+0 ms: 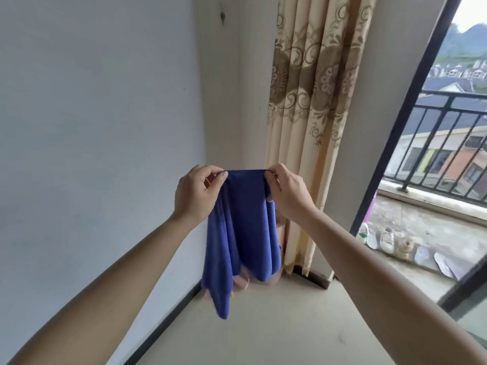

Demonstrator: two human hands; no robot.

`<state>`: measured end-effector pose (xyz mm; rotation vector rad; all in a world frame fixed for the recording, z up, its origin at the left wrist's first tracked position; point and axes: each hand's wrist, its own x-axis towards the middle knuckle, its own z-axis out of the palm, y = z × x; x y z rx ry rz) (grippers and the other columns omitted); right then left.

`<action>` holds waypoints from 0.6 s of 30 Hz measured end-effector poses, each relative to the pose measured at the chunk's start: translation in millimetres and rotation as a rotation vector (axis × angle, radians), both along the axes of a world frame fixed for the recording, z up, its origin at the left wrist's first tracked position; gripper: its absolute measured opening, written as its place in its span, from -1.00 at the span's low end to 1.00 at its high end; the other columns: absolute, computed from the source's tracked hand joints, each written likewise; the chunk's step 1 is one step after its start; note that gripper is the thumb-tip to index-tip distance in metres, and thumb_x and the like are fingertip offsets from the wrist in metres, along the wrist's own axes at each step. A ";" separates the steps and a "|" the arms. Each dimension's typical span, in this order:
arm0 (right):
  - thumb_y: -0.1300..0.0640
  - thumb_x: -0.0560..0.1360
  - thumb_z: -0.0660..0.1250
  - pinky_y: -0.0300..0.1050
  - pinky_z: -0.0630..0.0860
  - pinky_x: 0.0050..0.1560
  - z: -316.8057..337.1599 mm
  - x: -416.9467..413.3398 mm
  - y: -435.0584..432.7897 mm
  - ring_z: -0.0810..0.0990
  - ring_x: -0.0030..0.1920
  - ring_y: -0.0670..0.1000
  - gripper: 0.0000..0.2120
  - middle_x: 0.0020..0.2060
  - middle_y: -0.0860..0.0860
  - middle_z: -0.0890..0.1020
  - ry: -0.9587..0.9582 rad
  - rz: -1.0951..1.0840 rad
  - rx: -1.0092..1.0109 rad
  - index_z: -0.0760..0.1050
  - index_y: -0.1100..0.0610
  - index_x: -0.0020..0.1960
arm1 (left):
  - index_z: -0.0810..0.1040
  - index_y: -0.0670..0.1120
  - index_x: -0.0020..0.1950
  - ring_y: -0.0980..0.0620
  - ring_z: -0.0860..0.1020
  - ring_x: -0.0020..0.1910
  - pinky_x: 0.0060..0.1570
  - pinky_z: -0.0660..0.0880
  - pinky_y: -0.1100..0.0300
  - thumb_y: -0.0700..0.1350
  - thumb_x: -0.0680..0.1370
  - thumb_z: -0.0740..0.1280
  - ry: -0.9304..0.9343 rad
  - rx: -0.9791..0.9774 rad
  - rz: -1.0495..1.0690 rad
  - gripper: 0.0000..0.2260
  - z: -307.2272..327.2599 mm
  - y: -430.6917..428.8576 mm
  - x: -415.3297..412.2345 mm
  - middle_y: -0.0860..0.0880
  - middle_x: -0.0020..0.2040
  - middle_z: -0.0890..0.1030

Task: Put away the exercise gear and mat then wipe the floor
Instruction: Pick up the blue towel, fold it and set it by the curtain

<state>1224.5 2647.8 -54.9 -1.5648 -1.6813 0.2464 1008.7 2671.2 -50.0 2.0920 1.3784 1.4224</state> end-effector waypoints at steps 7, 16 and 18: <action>-0.09 0.64 0.11 -0.01 0.46 -0.08 35.7 41.8 184.2 0.53 -0.15 0.03 -0.78 -0.15 -0.07 0.57 -0.124 0.037 0.018 0.41 0.03 -0.02 | 0.60 0.04 -0.13 0.18 0.54 -0.31 -0.19 0.57 0.08 0.01 0.58 0.35 -0.170 -0.069 -0.033 -0.88 42.5 192.0 38.8 0.20 -0.35 0.58; -0.18 0.60 0.19 -0.05 0.30 -0.25 42.7 93.9 408.1 0.42 -0.29 0.05 -0.62 -0.32 -0.07 0.42 -0.166 0.113 0.054 0.25 0.00 -0.29 | 0.61 -0.06 -0.09 0.18 0.51 -0.26 -0.16 0.43 0.37 -0.09 0.60 0.32 -0.075 -0.002 -0.055 -0.89 83.0 385.3 99.3 0.11 -0.25 0.60; -0.11 0.61 0.20 -0.06 0.33 -0.24 48.4 109.3 463.3 0.47 -0.25 0.06 -0.67 -0.32 -0.07 0.47 -0.080 0.112 0.085 0.33 0.00 -0.28 | 0.59 -0.03 -0.09 0.24 0.52 -0.24 -0.17 0.38 0.45 -0.11 0.59 0.33 0.023 0.004 -0.013 -0.92 86.3 430.8 107.9 0.13 -0.21 0.60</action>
